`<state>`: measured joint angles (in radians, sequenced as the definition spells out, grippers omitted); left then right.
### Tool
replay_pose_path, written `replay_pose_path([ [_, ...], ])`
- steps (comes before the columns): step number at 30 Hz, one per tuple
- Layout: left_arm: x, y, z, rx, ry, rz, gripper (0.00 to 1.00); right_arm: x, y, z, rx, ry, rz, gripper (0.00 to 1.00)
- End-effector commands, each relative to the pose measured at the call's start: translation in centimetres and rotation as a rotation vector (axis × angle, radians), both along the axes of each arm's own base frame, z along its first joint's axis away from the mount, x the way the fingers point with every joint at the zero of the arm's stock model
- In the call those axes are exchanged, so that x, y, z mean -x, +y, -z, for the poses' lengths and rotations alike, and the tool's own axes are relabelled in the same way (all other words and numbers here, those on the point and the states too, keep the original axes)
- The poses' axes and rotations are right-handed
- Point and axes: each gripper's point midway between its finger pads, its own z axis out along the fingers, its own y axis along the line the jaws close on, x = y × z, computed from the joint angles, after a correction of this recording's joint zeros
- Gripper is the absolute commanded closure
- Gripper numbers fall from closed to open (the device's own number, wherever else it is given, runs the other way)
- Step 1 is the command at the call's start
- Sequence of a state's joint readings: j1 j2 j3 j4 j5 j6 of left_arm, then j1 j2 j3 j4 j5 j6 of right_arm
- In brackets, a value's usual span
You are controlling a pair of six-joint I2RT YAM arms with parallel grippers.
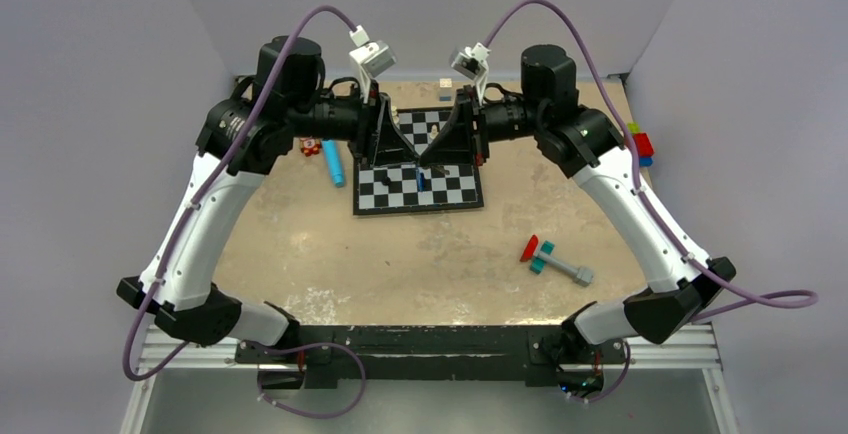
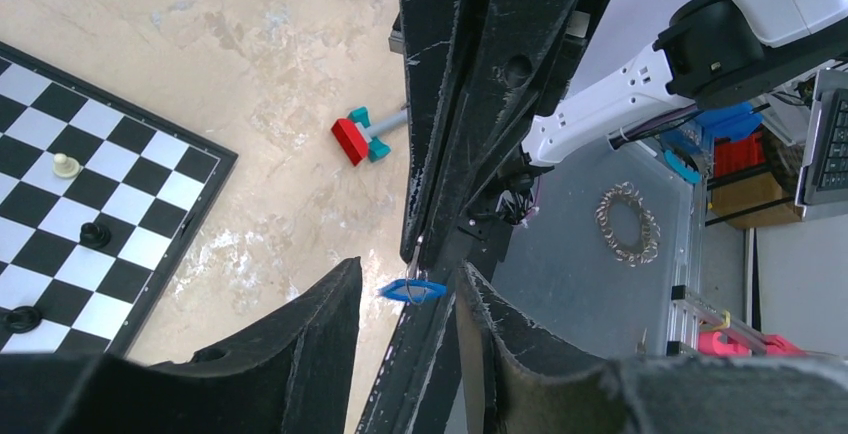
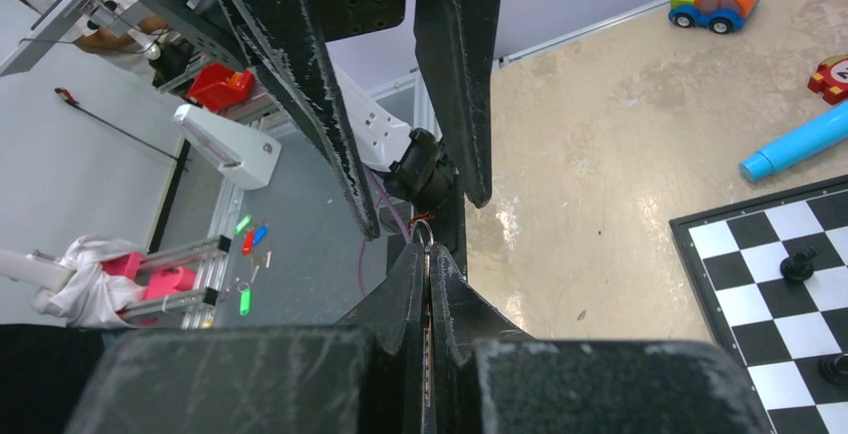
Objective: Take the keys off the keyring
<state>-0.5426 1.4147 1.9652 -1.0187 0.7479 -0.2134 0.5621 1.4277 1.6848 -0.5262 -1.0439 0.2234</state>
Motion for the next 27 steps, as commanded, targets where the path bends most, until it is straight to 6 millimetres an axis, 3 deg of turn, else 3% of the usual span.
replay_pose_path([
  [1,-0.3,0.0,-0.5,0.010,-0.031,0.001,0.57,1.2,-0.3,-2.9,-0.062,-0.076,-0.038,1.00],
  [9,-0.2,0.0,-0.3,0.008,-0.021,0.003,0.69,0.9,-0.3,-3.4,-0.073,-0.103,-0.009,1.00],
  [16,0.3,-0.1,-0.3,0.018,-0.005,0.020,0.71,0.6,-0.3,-4.1,-0.094,-0.126,0.020,1.00],
  [19,0.3,0.0,-0.3,0.018,-0.008,0.017,0.79,0.6,-0.3,-4.2,-0.097,-0.126,0.019,1.00],
  [22,0.2,0.1,-0.5,0.020,-0.012,0.004,1.00,0.6,-0.3,-4.0,-0.097,-0.121,0.016,1.00],
  [27,0.1,-0.1,-1.1,0.040,-0.010,-0.006,1.00,0.8,-0.3,-4.0,-0.104,-0.117,0.011,1.00],
])
